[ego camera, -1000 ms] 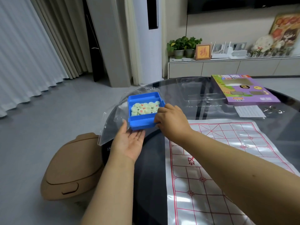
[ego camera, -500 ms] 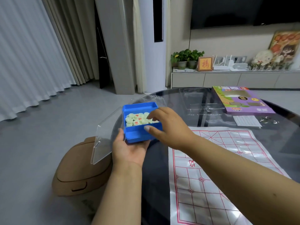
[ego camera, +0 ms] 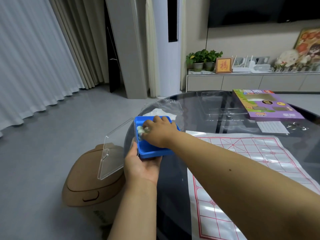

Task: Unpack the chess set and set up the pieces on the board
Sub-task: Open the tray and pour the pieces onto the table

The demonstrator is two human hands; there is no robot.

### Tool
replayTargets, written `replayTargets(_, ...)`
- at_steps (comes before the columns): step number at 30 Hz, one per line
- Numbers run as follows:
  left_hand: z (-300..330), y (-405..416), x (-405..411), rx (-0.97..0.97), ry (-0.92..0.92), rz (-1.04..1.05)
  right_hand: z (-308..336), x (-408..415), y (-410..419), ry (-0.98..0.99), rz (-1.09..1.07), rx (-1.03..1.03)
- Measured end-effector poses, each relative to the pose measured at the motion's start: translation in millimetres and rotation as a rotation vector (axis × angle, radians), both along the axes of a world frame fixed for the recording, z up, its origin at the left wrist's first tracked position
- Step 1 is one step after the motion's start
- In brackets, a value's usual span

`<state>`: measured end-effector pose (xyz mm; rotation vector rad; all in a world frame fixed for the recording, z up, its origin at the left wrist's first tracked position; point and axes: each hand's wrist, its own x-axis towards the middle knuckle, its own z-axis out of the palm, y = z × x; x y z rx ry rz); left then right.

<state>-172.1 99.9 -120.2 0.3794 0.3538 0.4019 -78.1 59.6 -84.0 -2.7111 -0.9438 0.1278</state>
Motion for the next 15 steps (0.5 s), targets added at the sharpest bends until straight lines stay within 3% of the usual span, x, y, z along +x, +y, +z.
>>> replayTargets(8, -10, 0, 7, -0.109, 0.000, 0.004, -10, 7, 11, -0.063, 0.008, -0.028)
replayTargets(15, -23, 6, 14, -0.092, 0.003, 0.007, -22, 5, 15, -0.081, -0.027, 0.007)
